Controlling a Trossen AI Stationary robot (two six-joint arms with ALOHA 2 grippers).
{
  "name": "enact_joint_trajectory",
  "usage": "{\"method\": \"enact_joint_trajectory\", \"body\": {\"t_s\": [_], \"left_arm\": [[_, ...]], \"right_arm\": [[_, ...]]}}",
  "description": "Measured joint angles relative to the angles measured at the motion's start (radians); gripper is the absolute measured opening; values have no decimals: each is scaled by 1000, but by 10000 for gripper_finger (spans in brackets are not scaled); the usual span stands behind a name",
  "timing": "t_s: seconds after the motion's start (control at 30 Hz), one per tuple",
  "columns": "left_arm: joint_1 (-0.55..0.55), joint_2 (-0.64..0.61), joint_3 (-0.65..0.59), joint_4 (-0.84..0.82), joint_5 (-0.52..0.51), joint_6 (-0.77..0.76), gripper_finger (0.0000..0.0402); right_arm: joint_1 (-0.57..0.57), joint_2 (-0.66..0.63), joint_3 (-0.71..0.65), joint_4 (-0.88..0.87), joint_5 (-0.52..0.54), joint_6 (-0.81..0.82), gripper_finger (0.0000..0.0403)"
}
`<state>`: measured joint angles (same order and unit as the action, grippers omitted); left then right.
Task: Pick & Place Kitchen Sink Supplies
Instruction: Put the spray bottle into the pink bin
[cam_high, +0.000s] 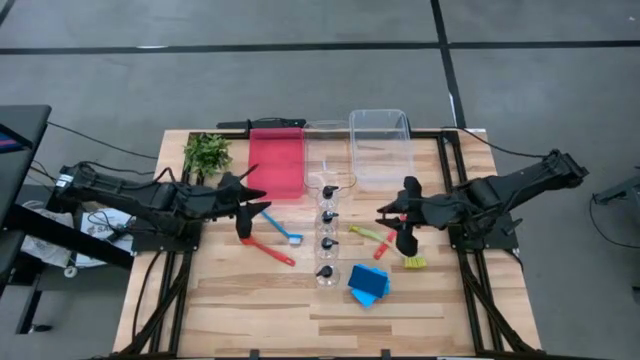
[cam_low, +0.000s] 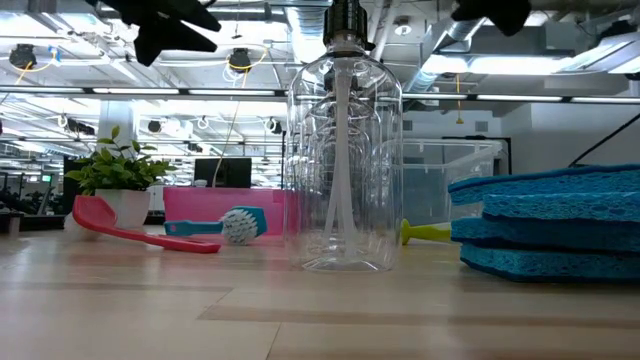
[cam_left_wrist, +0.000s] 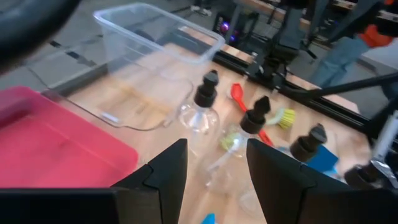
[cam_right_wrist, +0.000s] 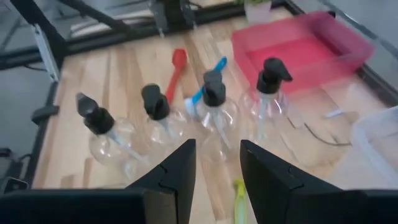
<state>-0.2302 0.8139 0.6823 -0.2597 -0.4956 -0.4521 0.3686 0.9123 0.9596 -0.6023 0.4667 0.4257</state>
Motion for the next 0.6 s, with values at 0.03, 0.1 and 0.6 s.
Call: {"method": "enact_joint_trajectory", "body": {"t_s": [0.03,0.1,0.6], "left_arm": [[10,0,0,0,22,0,168],[30,4,0,6,52,1,168],[120,82,-1,94,239,42,168]], "right_arm": [[7,0,0,-8,0,9,119],[22,-3,0,-27,0,18,119],[159,-6,0,-84,0,123,119]]}}
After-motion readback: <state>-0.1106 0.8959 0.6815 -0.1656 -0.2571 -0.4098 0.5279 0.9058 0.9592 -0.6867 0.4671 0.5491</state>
